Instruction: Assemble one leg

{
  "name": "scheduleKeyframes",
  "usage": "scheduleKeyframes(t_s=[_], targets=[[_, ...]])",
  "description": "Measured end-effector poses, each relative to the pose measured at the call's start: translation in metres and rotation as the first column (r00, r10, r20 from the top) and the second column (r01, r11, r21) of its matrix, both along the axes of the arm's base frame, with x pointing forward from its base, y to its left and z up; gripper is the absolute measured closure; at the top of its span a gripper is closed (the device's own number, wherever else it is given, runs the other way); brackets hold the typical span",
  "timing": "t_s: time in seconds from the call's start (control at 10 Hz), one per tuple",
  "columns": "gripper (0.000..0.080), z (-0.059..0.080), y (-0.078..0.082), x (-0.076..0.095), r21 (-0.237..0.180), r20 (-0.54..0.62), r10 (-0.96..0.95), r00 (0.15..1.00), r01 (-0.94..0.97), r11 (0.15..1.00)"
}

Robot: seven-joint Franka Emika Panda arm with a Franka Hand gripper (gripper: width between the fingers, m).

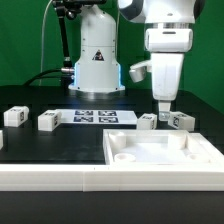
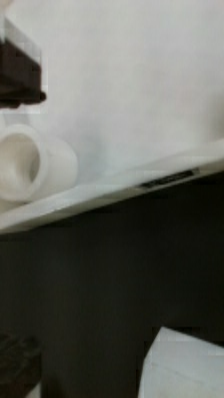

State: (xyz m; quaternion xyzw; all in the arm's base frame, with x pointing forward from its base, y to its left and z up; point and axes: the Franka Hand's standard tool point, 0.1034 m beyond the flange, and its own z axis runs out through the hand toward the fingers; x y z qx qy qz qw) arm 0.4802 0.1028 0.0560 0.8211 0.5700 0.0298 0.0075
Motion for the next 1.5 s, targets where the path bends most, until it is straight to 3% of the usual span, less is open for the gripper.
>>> scheduleKeyframes(t_s=[0.4, 0.7, 0.8, 0.9, 1.1, 1.4, 1.5], targets=[[0.0150, -0.002, 0.019, -0.011, 0.033, -0.016, -0.397, 0.918, 0.398, 0.917], [0.0150, -0.002, 0.040, -0.017, 0.052, -0.046, -0.635, 0.771, 0.637, 0.769], [0.0150, -0.002, 0.058, -0.019, 0.074, -0.061, -0.751, 0.657, 0.754, 0.653], [0.0150, -0.003, 0.059, -0.020, 0.075, -0.066, -0.761, 0.645, 0.764, 0.641], [0.0150, -0.003, 0.062, -0.021, 0.074, -0.093, -0.850, 0.519, 0.855, 0.514], [0.0150, -0.012, 0.080, -0.040, 0.077, -0.099, -0.836, 0.540, 0.842, 0.535], [0.0150, -0.013, 0.080, -0.042, 0.066, -0.097, -0.805, 0.586, 0.810, 0.582]])
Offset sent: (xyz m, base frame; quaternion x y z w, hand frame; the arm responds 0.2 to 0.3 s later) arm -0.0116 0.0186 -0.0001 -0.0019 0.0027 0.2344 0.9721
